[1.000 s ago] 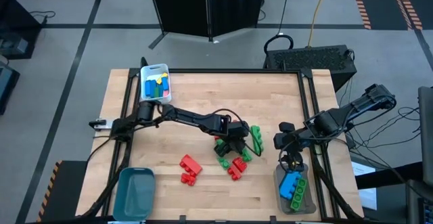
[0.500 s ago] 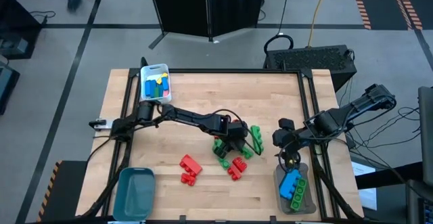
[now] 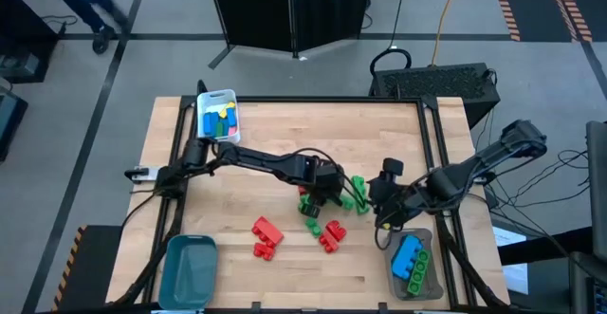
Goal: Sort blocks by size
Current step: Put the green 4 stud gamepiece into the black bin
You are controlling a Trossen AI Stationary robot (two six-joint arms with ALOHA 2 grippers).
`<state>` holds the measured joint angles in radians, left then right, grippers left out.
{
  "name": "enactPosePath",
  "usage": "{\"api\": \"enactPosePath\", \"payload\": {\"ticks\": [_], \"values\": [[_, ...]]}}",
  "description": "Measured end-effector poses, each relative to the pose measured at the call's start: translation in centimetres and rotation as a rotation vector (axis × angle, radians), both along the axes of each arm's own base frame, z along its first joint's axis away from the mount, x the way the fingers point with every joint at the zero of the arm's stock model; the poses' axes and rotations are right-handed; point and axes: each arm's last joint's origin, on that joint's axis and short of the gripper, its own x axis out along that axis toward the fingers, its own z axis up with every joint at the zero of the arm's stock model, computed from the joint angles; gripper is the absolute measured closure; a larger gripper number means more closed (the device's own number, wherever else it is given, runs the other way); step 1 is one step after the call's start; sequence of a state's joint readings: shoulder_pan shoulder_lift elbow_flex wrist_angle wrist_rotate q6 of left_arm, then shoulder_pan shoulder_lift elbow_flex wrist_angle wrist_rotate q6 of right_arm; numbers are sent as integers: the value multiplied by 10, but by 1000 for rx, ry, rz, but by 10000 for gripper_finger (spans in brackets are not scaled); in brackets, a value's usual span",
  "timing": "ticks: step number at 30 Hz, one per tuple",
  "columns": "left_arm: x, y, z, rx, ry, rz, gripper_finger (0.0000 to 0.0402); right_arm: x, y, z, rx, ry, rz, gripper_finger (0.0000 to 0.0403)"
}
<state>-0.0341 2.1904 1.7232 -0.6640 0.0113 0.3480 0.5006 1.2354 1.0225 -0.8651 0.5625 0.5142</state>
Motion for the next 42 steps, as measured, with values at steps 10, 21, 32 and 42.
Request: {"api": "enactPosePath", "payload": {"ticks": [10,21,32,42], "values": [[-13,-5,18,-1,1,134,263,3,27,-53,-202,-168,-18,181],[-20,-25,43,3,-99,150,264,-11,26,-97,-113,-305,-42,161],[-19,-52,45,5,-150,127,264,-4,32,-96,-17,-326,74,107],[-17,-55,47,-12,-184,139,264,-3,32,-96,-38,-328,89,192]]}}
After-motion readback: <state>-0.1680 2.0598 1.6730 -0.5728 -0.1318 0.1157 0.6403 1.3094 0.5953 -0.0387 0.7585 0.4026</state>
